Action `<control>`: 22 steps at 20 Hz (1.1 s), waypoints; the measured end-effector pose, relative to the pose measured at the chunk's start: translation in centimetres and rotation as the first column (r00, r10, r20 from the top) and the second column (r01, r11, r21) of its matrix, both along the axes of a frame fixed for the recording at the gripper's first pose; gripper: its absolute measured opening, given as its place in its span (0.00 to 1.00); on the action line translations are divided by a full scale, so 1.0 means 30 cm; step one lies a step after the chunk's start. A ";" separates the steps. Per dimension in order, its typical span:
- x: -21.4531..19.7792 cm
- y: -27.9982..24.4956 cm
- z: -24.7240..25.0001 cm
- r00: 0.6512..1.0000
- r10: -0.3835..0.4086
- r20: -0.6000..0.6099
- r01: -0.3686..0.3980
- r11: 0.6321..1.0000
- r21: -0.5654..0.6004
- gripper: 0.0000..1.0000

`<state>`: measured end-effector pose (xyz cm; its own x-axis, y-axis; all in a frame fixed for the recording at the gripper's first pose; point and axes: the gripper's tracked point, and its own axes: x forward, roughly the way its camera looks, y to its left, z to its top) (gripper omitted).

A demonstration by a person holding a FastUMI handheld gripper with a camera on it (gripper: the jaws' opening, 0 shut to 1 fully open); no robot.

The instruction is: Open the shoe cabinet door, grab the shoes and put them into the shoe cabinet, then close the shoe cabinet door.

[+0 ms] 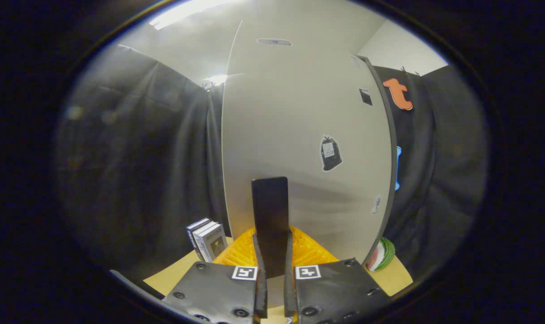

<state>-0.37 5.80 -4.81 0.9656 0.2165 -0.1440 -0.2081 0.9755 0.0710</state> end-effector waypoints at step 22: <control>-0.240 -0.704 0.025 0.977 -0.212 0.012 0.212 0.969 -0.125 0.11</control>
